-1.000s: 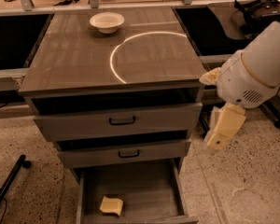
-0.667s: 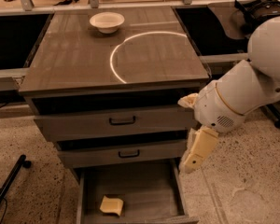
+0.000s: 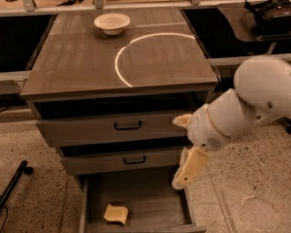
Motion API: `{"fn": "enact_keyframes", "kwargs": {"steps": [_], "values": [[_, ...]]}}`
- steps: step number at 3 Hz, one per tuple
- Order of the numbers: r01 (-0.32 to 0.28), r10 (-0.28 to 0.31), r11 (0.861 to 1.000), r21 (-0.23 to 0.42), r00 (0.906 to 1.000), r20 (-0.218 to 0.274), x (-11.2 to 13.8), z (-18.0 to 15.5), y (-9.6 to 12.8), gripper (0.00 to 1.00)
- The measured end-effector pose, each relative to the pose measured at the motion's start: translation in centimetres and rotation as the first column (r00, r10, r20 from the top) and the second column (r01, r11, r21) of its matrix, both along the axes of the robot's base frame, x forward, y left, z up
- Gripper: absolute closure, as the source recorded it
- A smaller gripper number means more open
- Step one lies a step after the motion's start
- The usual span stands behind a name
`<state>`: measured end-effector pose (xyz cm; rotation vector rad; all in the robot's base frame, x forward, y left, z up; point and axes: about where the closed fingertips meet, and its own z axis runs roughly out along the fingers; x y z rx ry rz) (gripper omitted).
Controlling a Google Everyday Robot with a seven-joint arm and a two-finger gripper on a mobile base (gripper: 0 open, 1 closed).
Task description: Pick sponge from bottom drawer and place on counter
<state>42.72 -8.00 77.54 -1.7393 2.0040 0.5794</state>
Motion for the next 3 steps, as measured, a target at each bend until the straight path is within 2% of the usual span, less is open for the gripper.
{"fn": "enact_keyframes", "kwargs": {"steps": [1,2,3], "values": [[0.007,-0.006,0.999,0.046,1.0000,-0.006,1.2,-5.7,2.0,0.00],[0.014,-0.013,0.987,0.158,0.9999,-0.006,1.8,-12.6,4.9,0.00],[0.027,-0.020,0.971,0.236,0.9994,-0.029,2.2,-18.0,7.0,0.00]]}}
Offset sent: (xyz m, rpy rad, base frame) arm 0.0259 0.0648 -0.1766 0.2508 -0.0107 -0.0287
